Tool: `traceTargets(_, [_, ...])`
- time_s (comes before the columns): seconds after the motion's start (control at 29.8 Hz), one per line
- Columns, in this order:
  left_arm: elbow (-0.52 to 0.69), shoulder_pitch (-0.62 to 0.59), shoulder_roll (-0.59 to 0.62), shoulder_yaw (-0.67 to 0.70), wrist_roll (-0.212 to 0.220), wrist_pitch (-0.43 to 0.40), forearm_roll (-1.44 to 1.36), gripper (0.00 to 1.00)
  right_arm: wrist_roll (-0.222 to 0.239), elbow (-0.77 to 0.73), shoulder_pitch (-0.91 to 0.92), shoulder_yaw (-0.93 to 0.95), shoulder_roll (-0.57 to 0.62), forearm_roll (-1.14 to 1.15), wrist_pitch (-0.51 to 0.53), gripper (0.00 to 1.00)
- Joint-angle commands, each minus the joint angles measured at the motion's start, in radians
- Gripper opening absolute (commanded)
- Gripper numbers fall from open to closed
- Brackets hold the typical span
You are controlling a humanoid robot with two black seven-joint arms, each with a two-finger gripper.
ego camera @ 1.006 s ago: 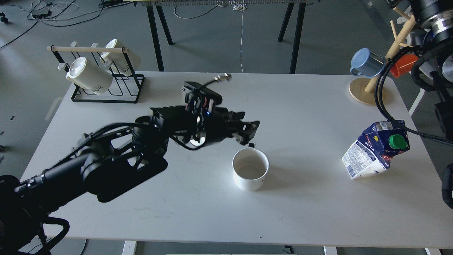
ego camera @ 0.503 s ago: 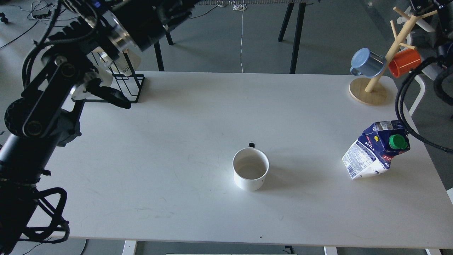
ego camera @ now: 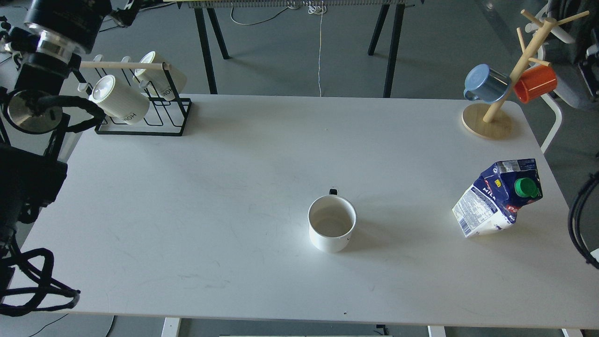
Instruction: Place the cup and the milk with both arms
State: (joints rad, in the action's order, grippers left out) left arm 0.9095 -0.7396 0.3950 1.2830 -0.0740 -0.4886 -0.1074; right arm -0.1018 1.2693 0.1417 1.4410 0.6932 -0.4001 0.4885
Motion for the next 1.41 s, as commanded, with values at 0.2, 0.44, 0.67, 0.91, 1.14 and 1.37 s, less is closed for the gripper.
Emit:
traceTargets(0.2, [-0.106, 0.002, -0.007, -0.01, 0.016, 0.0, 0.032, 0.99, -0.001, 0.235, -0.422, 0.162, -0.044, -0.028, 0.0, 0.99])
traceTargets(0.44, [-0.106, 0.0, -0.008, -0.013, 0.016, 0.0, 0.028, 0.99, -0.003, 0.295, -0.637, 0.167, -0.104, -0.028, 0.0, 0.99])
traceTargets(0.67, [-0.106, 0.002, -0.007, -0.025, 0.023, 0.0, 0.02, 0.99, -0.001, 0.326, -0.786, 0.125, -0.191, -0.003, 0.0, 0.99])
traceTargets(0.91, [-0.106, -0.011, -0.002, -0.054, 0.031, 0.0, 0.02, 0.99, 0.002, 0.312, -0.752, 0.044, -0.291, 0.044, 0.0, 0.99])
traceTargets(1.14, [-0.106, -0.015, 0.005, -0.063, 0.039, 0.0, 0.02, 0.99, 0.002, 0.233, -0.585, -0.06, -0.331, 0.047, 0.0, 0.94])
traceTargets(1.37, [-0.106, -0.015, 0.016, -0.063, 0.037, 0.0, 0.017, 0.99, -0.001, 0.17, -0.516, -0.091, -0.398, 0.047, 0.0, 0.94])
